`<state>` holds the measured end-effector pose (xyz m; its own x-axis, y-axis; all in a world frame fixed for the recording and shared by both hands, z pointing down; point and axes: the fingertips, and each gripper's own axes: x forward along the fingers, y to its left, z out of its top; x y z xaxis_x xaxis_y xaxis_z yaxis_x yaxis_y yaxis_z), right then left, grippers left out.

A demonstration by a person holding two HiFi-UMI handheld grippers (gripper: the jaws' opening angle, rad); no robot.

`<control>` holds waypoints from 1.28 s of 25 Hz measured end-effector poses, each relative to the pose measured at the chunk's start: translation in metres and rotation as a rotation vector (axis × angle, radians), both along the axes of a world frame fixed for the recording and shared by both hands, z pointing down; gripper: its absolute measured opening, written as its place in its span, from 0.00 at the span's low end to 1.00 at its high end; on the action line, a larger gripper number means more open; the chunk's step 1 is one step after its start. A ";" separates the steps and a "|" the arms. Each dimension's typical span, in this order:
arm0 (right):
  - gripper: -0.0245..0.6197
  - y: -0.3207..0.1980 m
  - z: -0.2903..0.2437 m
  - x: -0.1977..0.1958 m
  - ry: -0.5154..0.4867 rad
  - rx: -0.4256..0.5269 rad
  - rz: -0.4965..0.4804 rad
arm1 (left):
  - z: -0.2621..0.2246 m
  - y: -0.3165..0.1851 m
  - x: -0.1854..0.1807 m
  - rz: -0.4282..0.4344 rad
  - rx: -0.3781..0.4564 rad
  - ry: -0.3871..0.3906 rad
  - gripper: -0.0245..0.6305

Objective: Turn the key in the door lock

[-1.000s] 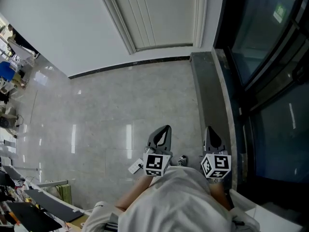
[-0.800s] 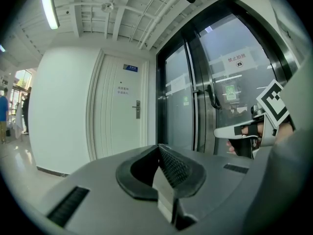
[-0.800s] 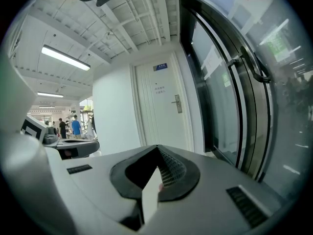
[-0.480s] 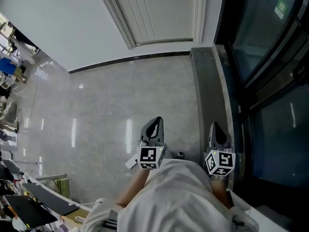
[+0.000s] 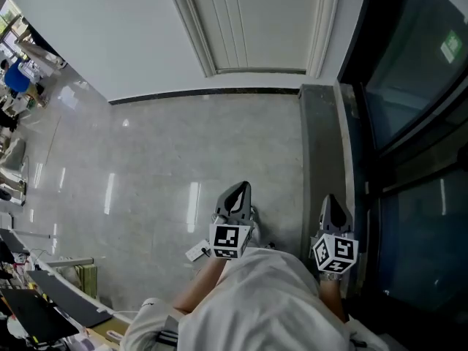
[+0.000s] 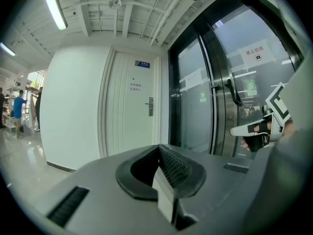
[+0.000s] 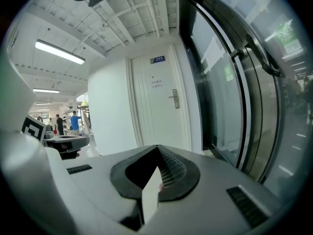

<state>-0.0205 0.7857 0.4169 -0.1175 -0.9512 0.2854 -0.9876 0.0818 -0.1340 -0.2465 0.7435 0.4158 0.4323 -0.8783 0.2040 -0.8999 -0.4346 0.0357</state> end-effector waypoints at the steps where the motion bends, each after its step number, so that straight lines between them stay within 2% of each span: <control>1: 0.04 -0.011 -0.001 -0.004 0.006 0.001 -0.007 | -0.002 -0.012 -0.001 0.002 0.006 0.008 0.05; 13: 0.04 -0.143 -0.018 -0.054 0.032 0.022 0.012 | -0.019 -0.147 -0.034 0.068 0.041 0.031 0.05; 20: 0.04 -0.183 -0.016 -0.090 0.027 0.033 0.018 | -0.020 -0.197 -0.055 0.093 0.057 0.022 0.05; 24: 0.04 -0.195 -0.013 -0.089 0.031 0.025 0.030 | -0.019 -0.208 -0.052 0.114 0.062 0.020 0.05; 29: 0.04 -0.209 -0.002 -0.077 0.012 0.001 0.067 | 0.000 -0.226 -0.046 0.130 0.007 0.007 0.05; 32: 0.04 -0.222 0.008 -0.063 0.002 -0.016 0.082 | 0.005 -0.240 -0.034 0.137 0.001 -0.004 0.05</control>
